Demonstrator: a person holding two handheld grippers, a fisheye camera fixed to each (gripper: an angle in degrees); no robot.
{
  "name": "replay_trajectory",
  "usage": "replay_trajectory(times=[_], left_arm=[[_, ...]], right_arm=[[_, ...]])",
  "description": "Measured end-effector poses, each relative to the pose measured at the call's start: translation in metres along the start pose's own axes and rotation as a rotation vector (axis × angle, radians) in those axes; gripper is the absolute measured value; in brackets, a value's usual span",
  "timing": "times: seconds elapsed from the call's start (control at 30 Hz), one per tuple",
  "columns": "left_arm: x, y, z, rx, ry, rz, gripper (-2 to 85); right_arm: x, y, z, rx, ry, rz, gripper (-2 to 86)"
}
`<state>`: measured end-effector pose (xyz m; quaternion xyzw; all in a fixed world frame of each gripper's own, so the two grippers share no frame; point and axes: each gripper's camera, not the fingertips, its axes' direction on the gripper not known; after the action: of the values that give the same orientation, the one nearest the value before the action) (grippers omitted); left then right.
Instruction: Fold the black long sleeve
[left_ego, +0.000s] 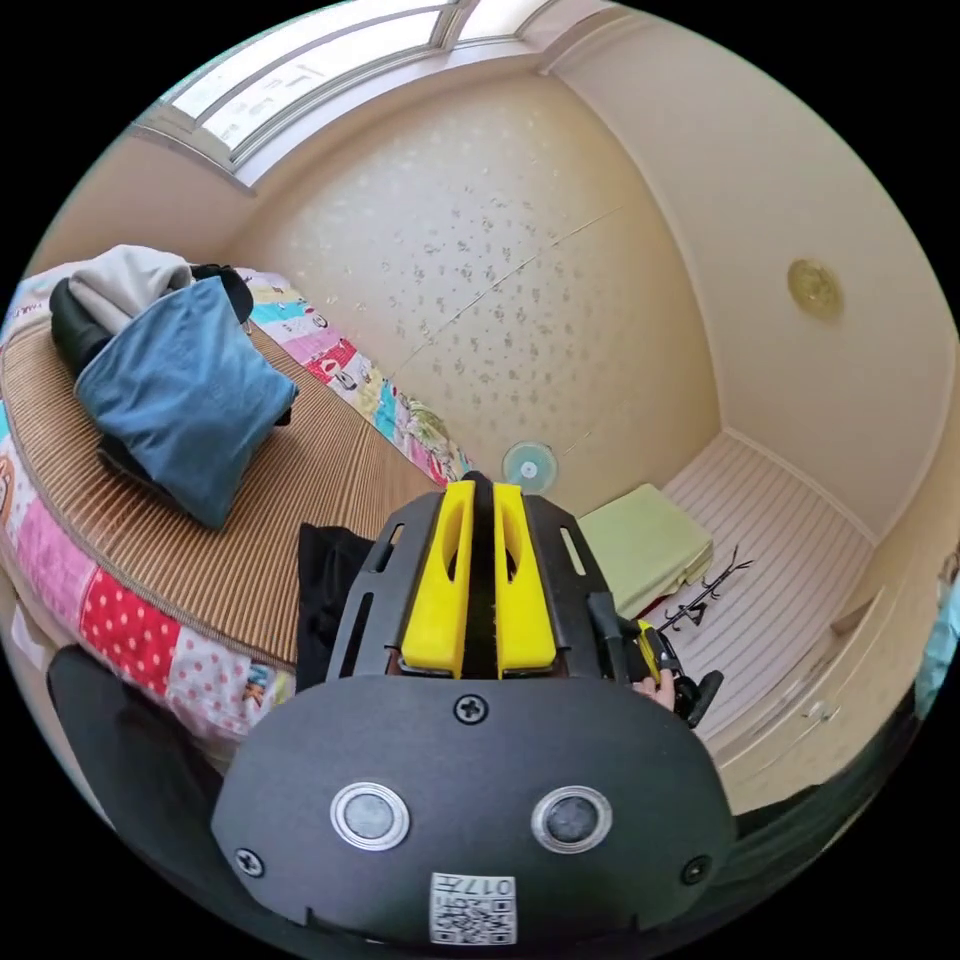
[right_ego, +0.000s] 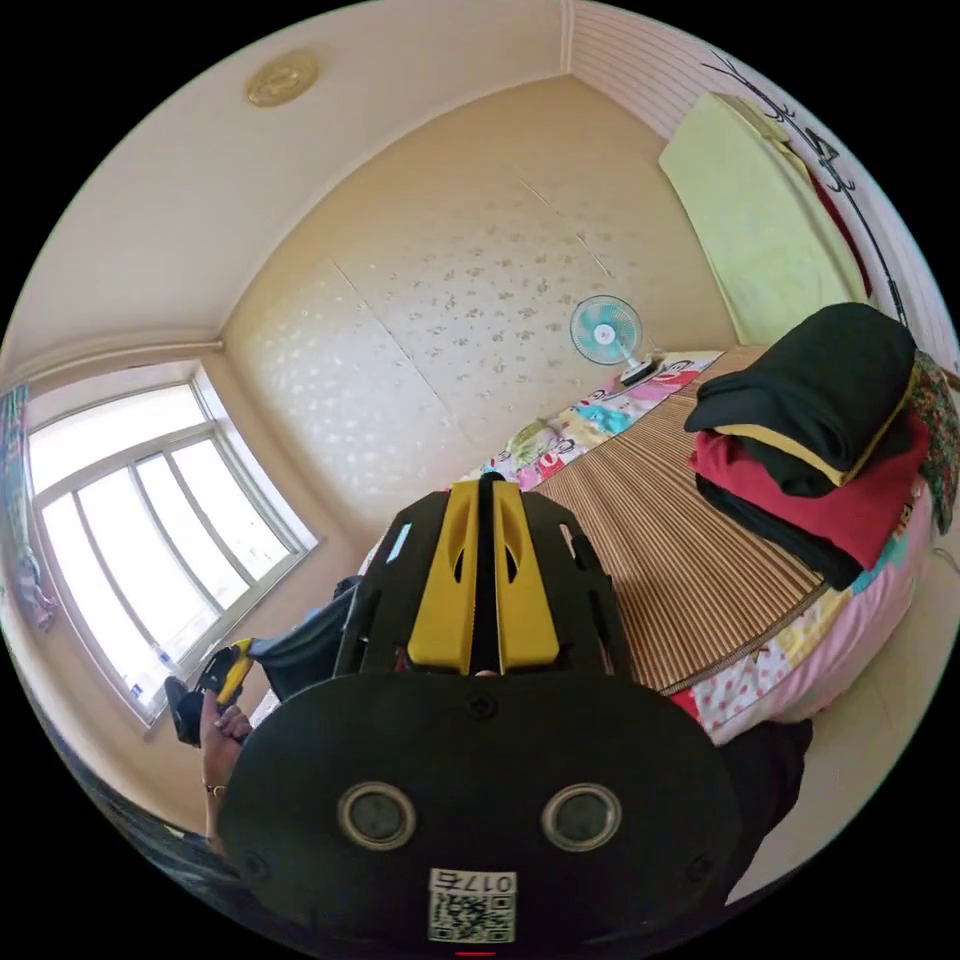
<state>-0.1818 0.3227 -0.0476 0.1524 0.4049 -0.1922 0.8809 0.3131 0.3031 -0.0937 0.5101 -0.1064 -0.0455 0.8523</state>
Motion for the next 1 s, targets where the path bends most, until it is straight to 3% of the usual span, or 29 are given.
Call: replay_trajectory(times=[0.17, 0.3, 0.43, 0.5, 0.57, 0.67, 0.8, 1.0], left_arm=[[-0.052, -0.078, 0.16, -0.234, -0.238, 0.0, 6.2], [-0.08, -0.066, 0.185, -0.287, -0.136, -0.011, 8.9], [-0.085, -0.003, 0.191, -0.301, -0.222, 0.09, 8.6], [-0.094, 0.029, 0.207, -0.379, -0.331, 0.14, 7.6], [-0.119, 0.067, 0.232, -0.507, -0.526, 0.199, 3.9], [-0.127, 0.082, 0.201, -0.406, -0.467, 0.241, 0.6], [-0.138, 0.09, 0.148, -0.324, -0.496, 0.156, 0.8], [-0.185, 0.119, 0.089, -0.3, -0.329, -0.078, 11.9]], right_arm=[[0.016, -0.039, 0.153, -0.165, 0.001, 0.073, 5.1], [0.005, -0.03, 0.183, -0.287, -0.066, 0.05, 6.9], [-0.012, 0.043, 0.185, -0.272, 0.177, -0.164, 5.0], [-0.001, 0.087, 0.206, -0.347, 0.341, -0.266, 3.3], [0.031, 0.149, 0.251, -0.561, 0.559, -0.406, 1.8], [0.026, 0.158, 0.222, -0.344, 0.584, -0.41, 0.9], [0.053, 0.153, 0.21, -0.348, 0.377, -0.327, 0.6], [0.106, 0.135, 0.208, -0.39, 0.094, -0.095, 0.4]])
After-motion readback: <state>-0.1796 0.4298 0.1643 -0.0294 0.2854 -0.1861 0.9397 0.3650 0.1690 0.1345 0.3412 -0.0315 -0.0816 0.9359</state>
